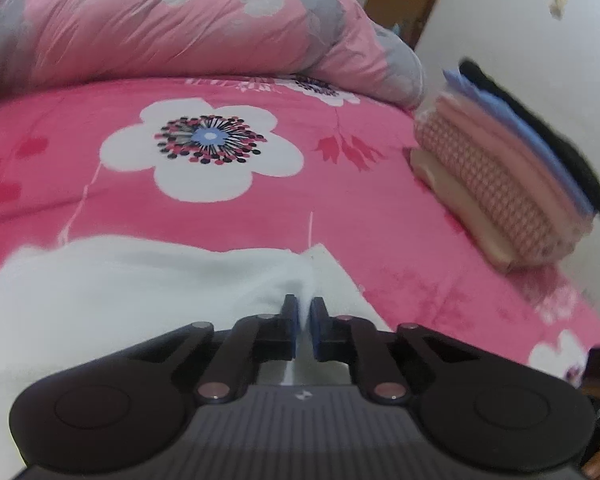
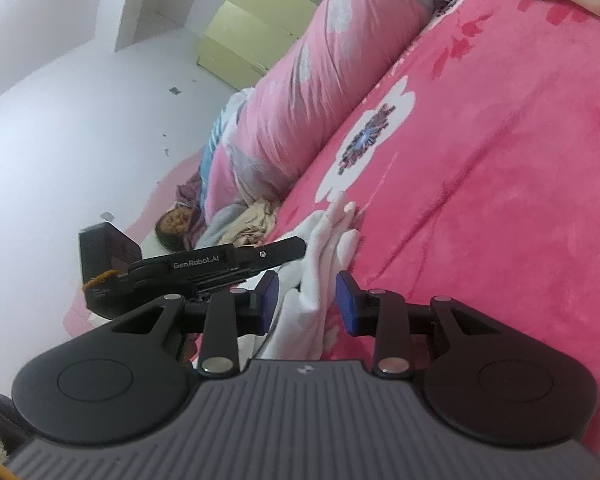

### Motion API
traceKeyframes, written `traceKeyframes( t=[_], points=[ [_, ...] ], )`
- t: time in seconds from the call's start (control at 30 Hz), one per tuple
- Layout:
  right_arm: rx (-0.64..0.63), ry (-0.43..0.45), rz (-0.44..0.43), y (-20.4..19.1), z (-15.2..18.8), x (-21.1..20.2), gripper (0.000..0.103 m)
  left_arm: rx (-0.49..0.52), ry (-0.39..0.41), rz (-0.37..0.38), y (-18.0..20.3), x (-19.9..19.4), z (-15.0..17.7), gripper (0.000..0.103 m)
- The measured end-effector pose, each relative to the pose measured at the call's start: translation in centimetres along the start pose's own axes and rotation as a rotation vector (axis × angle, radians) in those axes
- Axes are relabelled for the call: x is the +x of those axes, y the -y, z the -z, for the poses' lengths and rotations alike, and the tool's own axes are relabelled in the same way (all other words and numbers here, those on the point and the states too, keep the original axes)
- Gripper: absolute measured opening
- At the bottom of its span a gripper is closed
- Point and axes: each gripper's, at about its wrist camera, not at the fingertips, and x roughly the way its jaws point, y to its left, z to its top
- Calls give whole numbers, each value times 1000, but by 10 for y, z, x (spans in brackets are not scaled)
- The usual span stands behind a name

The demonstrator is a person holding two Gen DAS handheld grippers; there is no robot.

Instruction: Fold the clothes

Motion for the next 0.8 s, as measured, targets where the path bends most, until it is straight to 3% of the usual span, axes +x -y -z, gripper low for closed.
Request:
traceKeyframes(
  t=[0.1, 0.4, 0.47, 0.5, 0.6, 0.73, 0.8],
  points=[
    [5, -3, -8, 1, 1, 0, 32, -98, 14, 50, -13, -6, -2, 4],
    [-1, -37, -54, -2, -3, 7, 32, -144, 152, 145, -18, -44, -4, 4],
    [-10, -71, -46, -6, -4, 14, 27, -147, 178, 167, -17, -50, -4, 4],
    [-33, -82, -34, -9, -4, 17, 18, -150, 183, 174, -18, -52, -4, 4],
    [-106, -71, -45, -22, -2, 18, 6, -161, 188, 193, -19, -56, -4, 4],
    [-212, -70, -81, -39, -3, 22, 5, -162, 196, 209, -20, -59, -3, 4],
    [-245, -86, -57, -44, -5, 30, 5, -172, 199, 212, -21, -59, -3, 4]
  ],
)
